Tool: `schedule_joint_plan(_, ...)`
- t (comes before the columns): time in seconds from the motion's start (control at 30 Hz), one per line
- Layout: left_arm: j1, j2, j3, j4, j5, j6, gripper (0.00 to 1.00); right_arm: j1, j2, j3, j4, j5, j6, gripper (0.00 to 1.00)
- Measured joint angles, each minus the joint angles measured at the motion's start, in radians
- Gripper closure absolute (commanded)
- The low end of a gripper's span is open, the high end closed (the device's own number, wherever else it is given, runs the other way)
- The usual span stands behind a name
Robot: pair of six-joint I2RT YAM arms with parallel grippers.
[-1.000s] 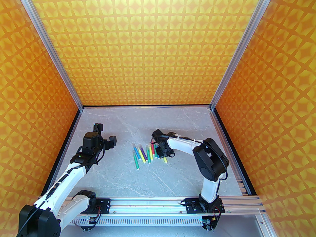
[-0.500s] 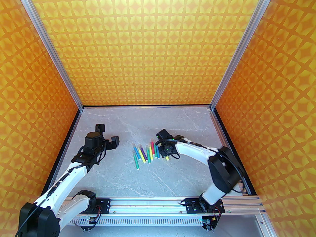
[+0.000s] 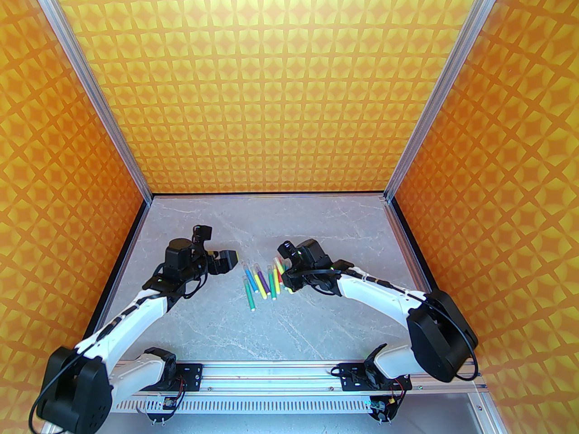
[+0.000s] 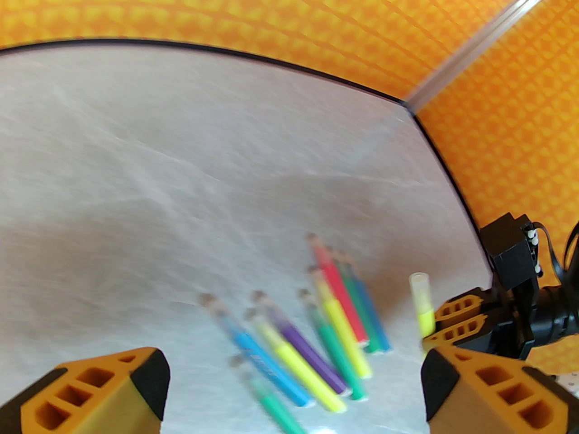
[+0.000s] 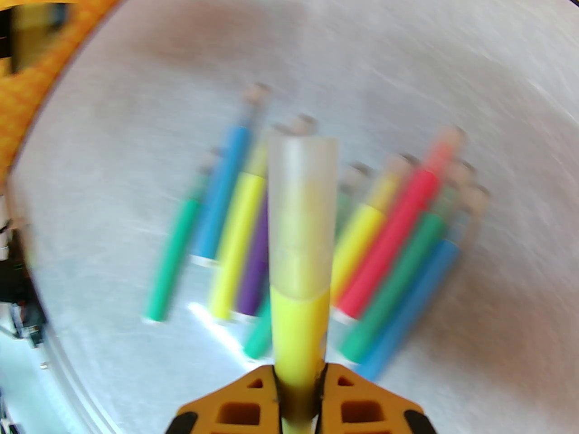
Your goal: Open the pen caps
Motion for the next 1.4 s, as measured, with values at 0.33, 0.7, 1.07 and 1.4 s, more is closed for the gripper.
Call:
schedule_joint_plan(0.33,-0.074,0.064,0.0,0.146,0.209,-0.037,0.15,0.0,-0.055,-0.024,0.127,-0.198,0.022,1.0)
schedule_joint_plan(0.7,-0.136,0.139,0.002,0.245,0.311,-0.071,0.25,0.0,-0.076,-0.024,0.171,-0.283,0.043,1.0)
schedule_joint_plan(1.07,-0.167,0.223,0.014,0.404,0.335,-0.15,0.38,0.0,-0.076,-0.025,0.187,-0.309,0.05,1.0)
schedule_joint_plan(1.4,-0.185,0.264,0.015,0.522,0.343,-0.211,0.57,0.0,-0.076,-0.037,0.194,-0.312,0.051,1.0)
